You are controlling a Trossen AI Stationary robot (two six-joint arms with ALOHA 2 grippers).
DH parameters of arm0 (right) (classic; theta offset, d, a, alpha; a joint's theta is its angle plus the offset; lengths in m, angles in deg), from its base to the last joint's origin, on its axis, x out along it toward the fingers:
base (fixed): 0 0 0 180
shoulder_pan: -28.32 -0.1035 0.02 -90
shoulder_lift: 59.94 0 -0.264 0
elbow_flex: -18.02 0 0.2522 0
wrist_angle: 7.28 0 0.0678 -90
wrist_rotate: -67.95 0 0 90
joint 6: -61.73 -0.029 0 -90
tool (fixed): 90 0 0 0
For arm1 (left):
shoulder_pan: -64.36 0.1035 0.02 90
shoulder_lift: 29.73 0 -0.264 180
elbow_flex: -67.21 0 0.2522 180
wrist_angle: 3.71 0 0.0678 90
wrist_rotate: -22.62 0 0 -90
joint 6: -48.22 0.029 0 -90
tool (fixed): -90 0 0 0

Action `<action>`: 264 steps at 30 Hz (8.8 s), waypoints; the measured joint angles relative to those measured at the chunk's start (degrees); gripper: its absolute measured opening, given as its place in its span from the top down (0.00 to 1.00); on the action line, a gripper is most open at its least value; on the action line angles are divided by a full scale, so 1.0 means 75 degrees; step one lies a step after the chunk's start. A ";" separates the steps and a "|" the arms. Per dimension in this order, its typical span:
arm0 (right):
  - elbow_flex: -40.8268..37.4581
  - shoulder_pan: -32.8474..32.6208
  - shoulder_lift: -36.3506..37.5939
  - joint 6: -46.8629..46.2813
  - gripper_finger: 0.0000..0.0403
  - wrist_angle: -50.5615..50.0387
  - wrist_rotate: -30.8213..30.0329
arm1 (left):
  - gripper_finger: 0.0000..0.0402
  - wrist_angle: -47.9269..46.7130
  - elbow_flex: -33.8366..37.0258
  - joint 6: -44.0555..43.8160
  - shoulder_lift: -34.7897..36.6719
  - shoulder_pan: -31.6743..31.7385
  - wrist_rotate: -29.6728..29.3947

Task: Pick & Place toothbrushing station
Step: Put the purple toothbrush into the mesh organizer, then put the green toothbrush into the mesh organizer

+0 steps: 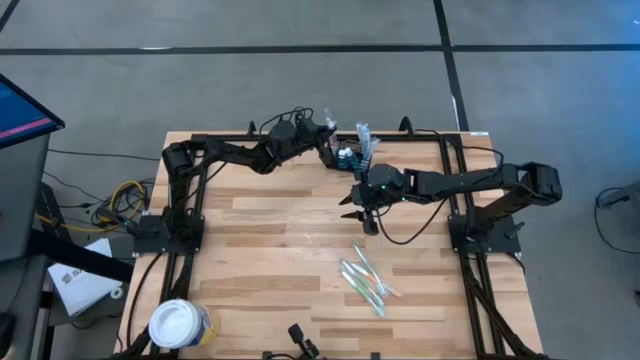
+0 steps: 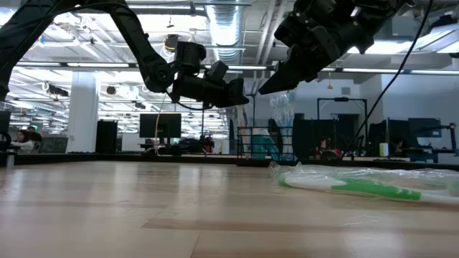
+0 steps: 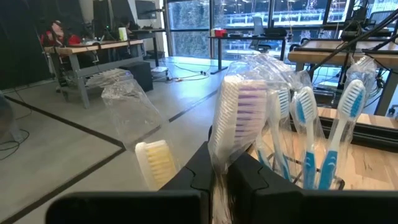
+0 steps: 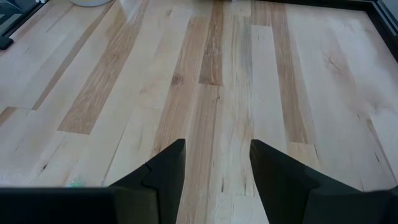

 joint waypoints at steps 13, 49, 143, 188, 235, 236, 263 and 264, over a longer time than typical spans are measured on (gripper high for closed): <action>0.0000 0.0000 0.0000 -0.0002 0.58 0.0120 0.0000 | 0.98 -0.0122 0.0000 -0.0178 0.0000 0.0026 0.0002; 0.0000 0.0001 0.0000 -0.0003 0.58 0.0166 0.0000 | 0.85 -0.0370 0.0006 -0.0577 -0.0157 0.0055 0.0136; 0.0000 -0.1577 0.0000 -0.1630 0.58 -0.3544 0.0000 | 0.60 -0.4127 0.0009 0.0713 0.2731 -0.2831 0.1013; -0.0309 -0.3759 -0.0029 -0.5978 0.58 -0.3614 -0.0783 | 0.60 -0.4269 0.0012 0.1636 0.2218 -0.4476 0.1553; -0.0239 -0.4124 -0.1553 -0.6154 0.98 -0.2609 -0.0577 | 0.60 -0.4357 0.0012 0.1626 0.2224 -0.4474 0.1552; -0.0195 -0.4124 -0.1556 -0.6097 0.98 -0.2668 -0.0577 | 0.60 -0.4360 0.0012 0.1626 0.2224 -0.4473 0.1552; 0.2266 -0.3768 -0.1553 -0.4483 1.00 -0.7107 -0.1953 | 0.60 -0.4358 0.0012 0.1439 0.2226 -0.4473 0.1552; 0.2387 -0.3763 -0.1553 -0.4410 1.00 -0.7312 -0.2121 | 0.60 -0.4357 0.0012 0.1357 0.2226 -0.4473 0.1552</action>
